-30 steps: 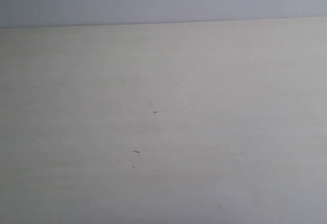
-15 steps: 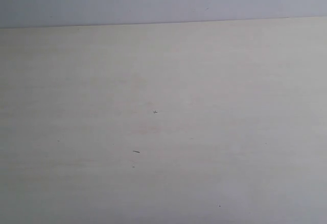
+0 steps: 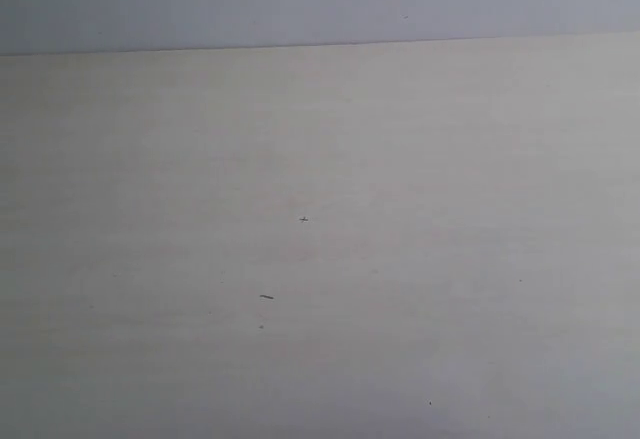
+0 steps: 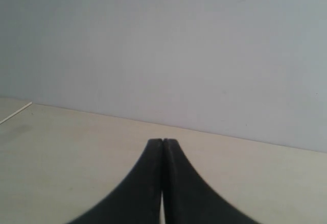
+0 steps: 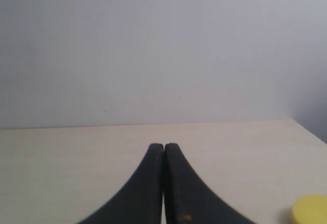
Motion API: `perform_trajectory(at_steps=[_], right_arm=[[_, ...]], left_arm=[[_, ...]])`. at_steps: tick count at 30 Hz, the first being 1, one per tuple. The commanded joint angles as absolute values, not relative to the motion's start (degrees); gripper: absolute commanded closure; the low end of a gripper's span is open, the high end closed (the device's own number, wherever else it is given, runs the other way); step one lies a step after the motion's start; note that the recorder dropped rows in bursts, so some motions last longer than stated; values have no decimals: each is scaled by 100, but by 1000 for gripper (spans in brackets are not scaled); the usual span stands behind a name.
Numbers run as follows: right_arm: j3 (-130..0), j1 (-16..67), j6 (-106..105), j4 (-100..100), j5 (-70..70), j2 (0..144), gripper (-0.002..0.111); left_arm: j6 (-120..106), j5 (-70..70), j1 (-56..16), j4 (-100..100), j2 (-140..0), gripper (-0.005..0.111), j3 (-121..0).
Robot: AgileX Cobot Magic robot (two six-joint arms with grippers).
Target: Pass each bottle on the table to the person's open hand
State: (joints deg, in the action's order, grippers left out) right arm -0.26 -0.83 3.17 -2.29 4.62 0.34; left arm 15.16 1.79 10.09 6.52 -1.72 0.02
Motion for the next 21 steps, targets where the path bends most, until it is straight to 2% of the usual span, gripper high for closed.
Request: perform_trajectory(at_steps=[1, 21], right_arm=[[0, -105, -114, 89, 664, 0, 108], [0, -105, -89, 140, 631, 0, 108]], left_arm=[[1496, 178, 1025, 622, -124, 107, 0], [1493, 178, 1025, 633, -124, 107, 0]])
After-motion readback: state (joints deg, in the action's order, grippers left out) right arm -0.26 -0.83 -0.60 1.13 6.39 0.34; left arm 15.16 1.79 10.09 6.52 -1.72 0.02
